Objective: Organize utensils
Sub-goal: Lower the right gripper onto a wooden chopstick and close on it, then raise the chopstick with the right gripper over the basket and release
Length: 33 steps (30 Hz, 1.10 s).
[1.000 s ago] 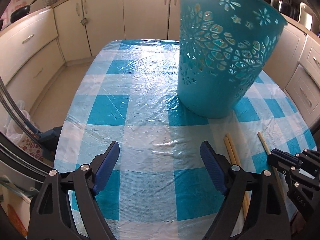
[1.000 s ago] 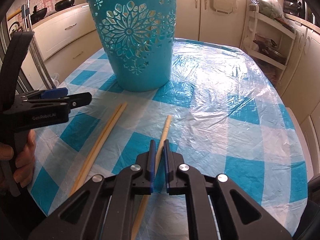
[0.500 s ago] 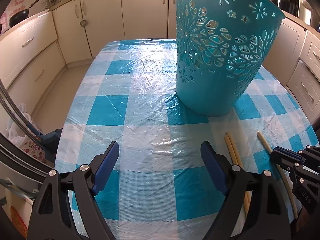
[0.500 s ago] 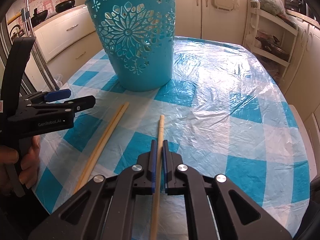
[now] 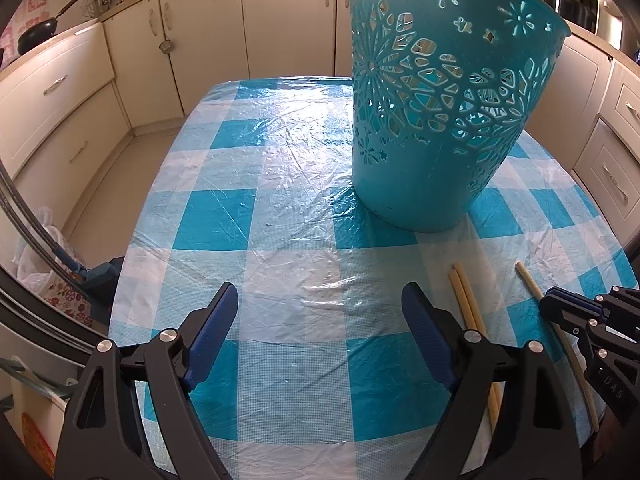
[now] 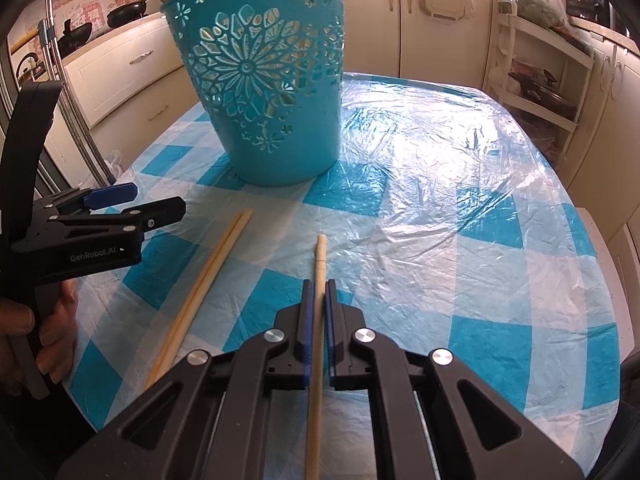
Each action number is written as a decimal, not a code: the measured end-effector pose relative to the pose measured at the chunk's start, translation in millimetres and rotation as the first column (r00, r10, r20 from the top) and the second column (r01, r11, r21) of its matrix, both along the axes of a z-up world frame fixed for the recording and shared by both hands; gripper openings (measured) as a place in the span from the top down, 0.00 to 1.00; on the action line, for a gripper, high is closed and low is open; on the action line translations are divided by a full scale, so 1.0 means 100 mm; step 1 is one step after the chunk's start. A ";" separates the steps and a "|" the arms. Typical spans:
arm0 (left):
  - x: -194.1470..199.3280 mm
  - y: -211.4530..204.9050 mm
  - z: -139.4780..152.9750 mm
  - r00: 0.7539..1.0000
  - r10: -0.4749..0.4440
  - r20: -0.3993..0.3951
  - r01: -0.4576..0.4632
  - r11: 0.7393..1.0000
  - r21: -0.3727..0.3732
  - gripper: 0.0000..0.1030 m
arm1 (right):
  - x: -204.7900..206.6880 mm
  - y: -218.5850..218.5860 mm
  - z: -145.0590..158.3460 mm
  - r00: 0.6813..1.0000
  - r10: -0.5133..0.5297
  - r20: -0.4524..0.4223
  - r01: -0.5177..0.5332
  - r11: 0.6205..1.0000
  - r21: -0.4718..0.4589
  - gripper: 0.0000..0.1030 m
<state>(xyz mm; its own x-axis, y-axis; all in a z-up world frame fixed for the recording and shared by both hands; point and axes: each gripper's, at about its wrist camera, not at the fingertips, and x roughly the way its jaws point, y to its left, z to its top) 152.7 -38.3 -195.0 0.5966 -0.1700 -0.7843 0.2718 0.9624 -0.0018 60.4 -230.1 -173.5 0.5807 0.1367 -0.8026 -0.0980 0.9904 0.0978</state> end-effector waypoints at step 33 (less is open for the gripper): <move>0.03 -0.02 -0.03 1.000 -0.011 -0.014 0.011 1.000 0.007 0.22 | -0.11 -0.20 0.92 0.972 -0.072 0.226 -0.007 0.943 0.334 0.94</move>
